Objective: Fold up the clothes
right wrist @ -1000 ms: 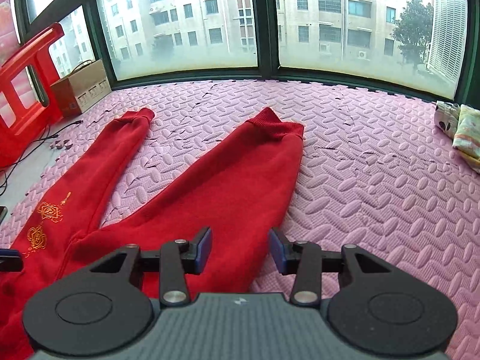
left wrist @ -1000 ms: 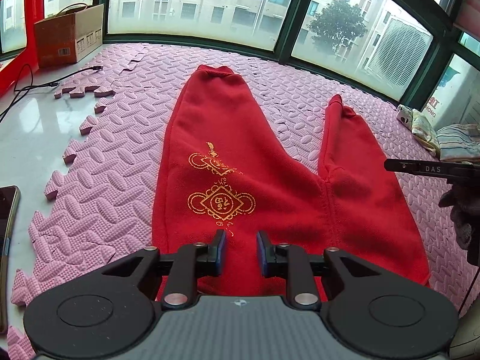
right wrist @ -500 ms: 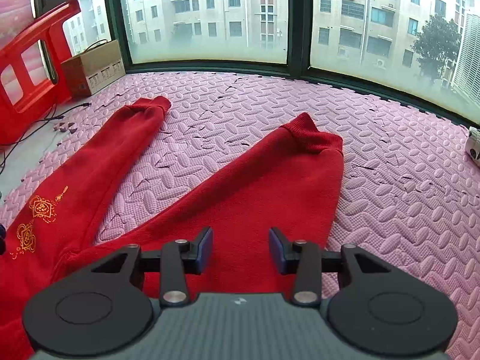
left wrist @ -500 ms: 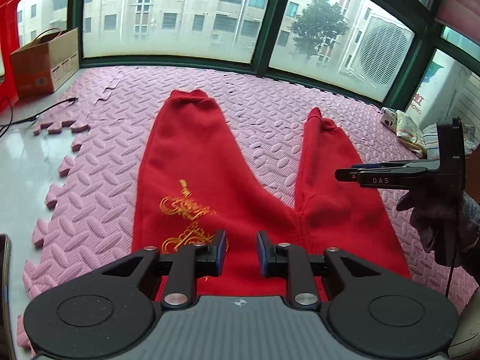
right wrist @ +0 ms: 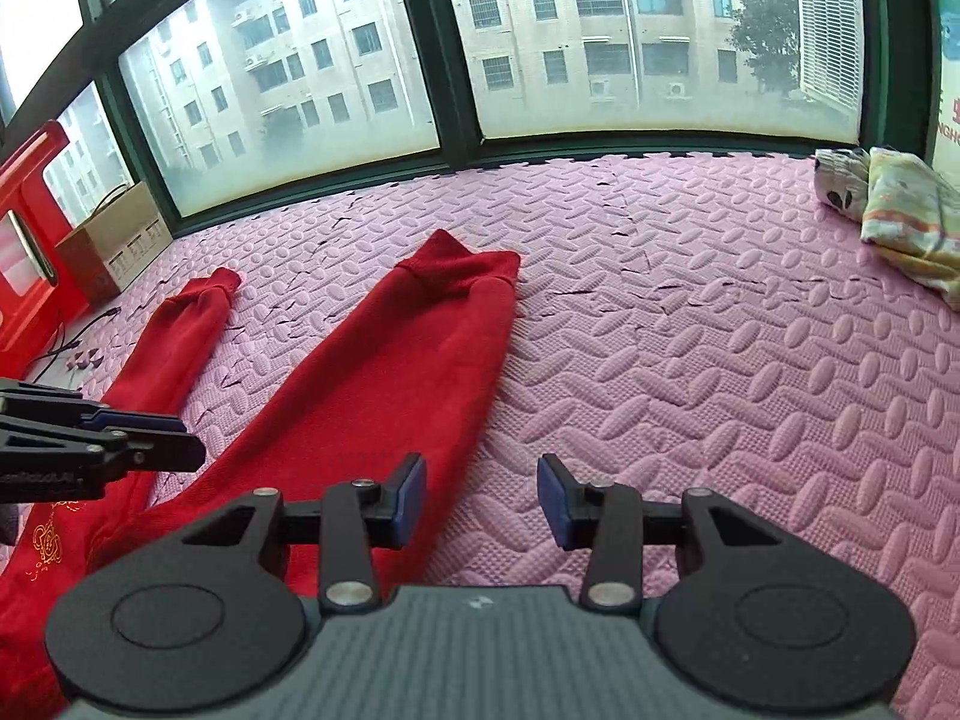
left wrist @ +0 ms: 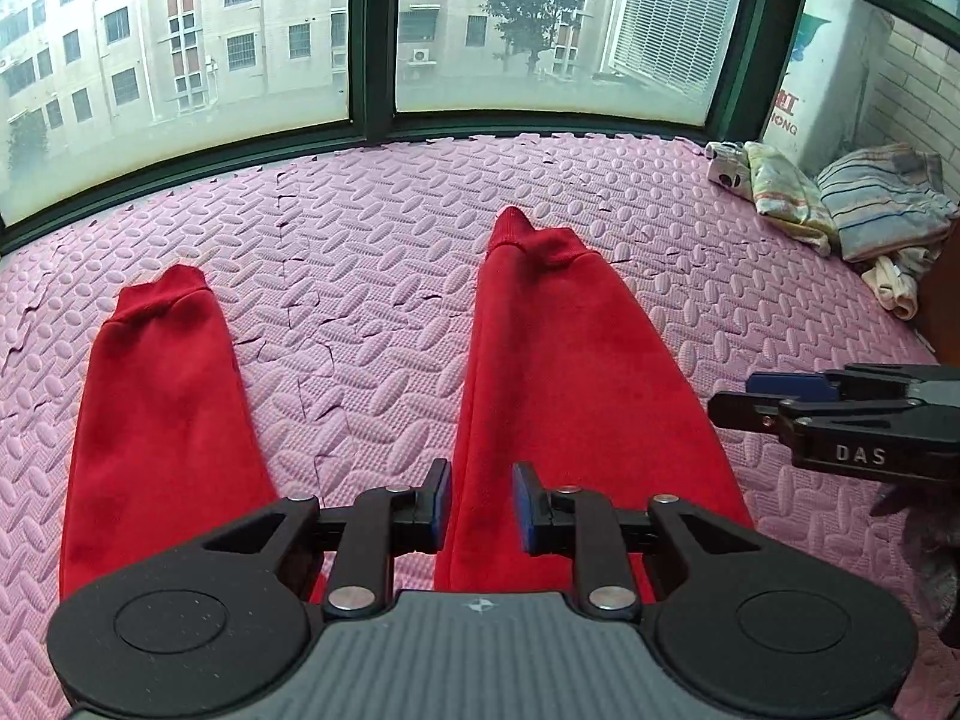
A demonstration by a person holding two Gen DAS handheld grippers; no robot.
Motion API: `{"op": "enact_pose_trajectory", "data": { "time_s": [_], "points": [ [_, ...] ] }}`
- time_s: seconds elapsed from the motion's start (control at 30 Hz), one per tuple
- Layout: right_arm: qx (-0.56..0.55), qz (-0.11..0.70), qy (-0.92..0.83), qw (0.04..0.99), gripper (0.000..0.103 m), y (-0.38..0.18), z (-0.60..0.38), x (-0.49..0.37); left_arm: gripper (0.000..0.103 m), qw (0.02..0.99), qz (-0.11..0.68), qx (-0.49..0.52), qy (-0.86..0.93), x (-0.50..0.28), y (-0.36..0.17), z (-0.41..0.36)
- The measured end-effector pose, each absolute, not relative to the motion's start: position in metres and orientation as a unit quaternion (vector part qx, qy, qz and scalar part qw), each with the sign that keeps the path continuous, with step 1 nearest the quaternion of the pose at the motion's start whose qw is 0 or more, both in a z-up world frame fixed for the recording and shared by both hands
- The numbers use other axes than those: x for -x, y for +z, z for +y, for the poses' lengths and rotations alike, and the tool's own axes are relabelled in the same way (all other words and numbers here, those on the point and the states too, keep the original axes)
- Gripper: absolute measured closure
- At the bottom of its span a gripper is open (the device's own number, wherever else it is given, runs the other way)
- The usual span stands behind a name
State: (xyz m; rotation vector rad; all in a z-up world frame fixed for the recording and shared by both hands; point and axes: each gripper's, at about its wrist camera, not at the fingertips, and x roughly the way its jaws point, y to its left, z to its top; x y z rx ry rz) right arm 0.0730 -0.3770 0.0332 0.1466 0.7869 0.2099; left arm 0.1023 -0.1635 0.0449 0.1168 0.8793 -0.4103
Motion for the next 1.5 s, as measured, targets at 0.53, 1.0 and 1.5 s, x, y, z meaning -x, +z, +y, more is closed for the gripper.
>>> {"op": "enact_pose_trajectory", "data": {
  "time_s": [0.53, 1.0, 1.5],
  "points": [
    [-0.113, 0.380, 0.108, 0.912, 0.061, 0.018, -0.395, -0.070, 0.092, 0.880, 0.427, -0.089, -0.191, -0.126, 0.023, -0.187],
    [-0.103, 0.371, 0.104, 0.917, 0.063, 0.020, -0.390, -0.078, 0.095, 0.870, 0.452, 0.004, -0.197, -0.143, 0.021, -0.153],
    [-0.072, 0.361, 0.118, 0.922, 0.070, 0.024, -0.369, -0.105, 0.091, 0.877, 0.437, -0.029, -0.199, -0.152, 0.031, -0.169]
  ]
}}
